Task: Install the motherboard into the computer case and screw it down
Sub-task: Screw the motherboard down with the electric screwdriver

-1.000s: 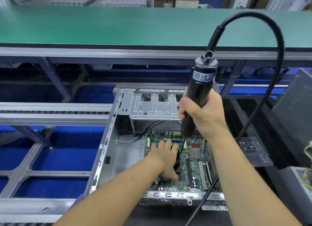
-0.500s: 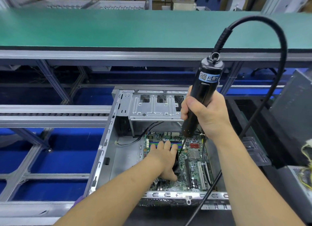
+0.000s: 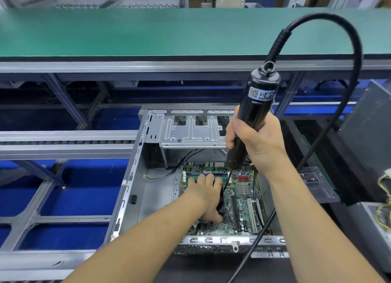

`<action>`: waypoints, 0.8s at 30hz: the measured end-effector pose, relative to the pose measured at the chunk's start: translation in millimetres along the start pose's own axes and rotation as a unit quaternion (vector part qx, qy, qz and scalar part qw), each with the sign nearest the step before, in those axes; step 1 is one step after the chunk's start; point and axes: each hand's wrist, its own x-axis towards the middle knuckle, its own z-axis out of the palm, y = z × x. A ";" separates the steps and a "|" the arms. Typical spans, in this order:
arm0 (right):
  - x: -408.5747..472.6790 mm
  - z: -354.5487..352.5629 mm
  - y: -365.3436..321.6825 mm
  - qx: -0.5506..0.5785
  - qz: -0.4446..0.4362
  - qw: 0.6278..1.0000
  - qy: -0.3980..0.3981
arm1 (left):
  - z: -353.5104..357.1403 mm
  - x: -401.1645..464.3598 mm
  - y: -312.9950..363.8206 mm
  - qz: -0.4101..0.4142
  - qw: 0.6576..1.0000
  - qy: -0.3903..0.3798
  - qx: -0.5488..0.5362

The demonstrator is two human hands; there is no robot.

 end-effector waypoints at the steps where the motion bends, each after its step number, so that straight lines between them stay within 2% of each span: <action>1: -0.5 -0.6 0.1 0.003 0.001 1.000 0.004 | -0.2 -0.4 -0.2 0.001 1.000 0.001 -0.002; 14: -6.8 4.9 -6.2 -0.014 0.001 1.000 -0.023 | -4.7 -8.2 3.2 -0.011 1.000 0.007 0.004; 24: -8.2 -7.8 -6.8 -0.003 -0.008 1.000 -0.002 | -5.2 -6.5 2.4 -0.009 1.000 -0.002 0.014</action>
